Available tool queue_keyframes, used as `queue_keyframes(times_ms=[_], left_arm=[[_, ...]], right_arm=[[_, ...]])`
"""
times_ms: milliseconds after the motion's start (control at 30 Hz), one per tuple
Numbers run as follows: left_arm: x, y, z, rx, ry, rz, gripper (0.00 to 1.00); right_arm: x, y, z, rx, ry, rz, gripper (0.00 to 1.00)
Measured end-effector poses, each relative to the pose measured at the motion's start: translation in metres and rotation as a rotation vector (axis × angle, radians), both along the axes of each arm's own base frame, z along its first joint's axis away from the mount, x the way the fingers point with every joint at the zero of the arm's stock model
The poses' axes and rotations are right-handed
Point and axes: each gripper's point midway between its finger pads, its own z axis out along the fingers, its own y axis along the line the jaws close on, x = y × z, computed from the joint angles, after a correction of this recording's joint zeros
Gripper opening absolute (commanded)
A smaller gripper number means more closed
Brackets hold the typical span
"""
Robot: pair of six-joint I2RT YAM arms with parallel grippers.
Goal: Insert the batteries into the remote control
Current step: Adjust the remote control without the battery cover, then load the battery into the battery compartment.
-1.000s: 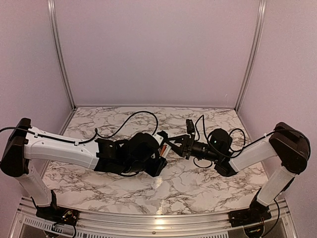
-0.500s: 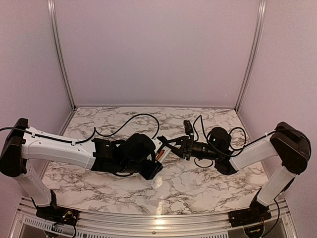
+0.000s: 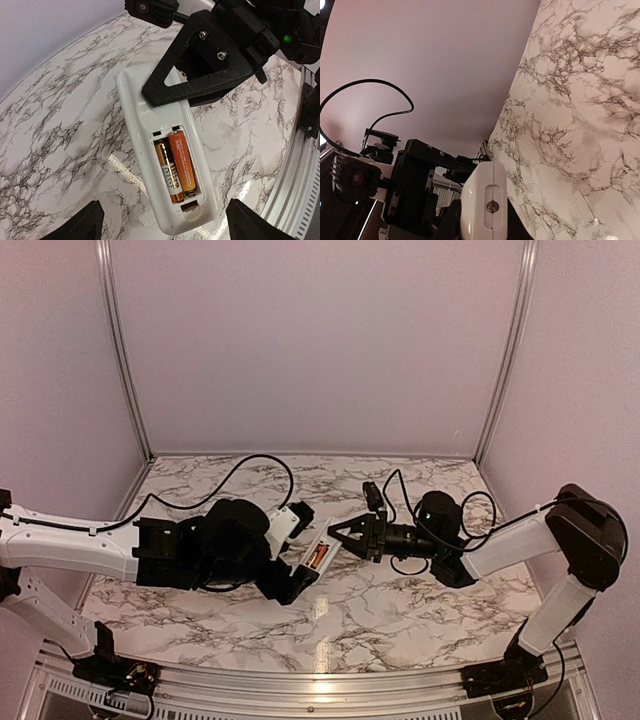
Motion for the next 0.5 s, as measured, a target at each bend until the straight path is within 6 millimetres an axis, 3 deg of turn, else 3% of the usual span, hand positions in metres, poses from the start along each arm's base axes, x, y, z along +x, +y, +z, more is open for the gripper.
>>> queue_keyframes(times_ms=[267,500], left_arm=[[-0.014,0.027,0.061,-0.119,-0.248,-0.146,0.67],[-0.039,0.024,0.063,-0.071,-0.387,-0.380,0.45]], right_arm=[[-0.014,0.013,-0.001,-0.057,-0.012,0.155,0.00],[-0.031,0.021,-0.007,-0.123,-0.027,0.275,0.00]])
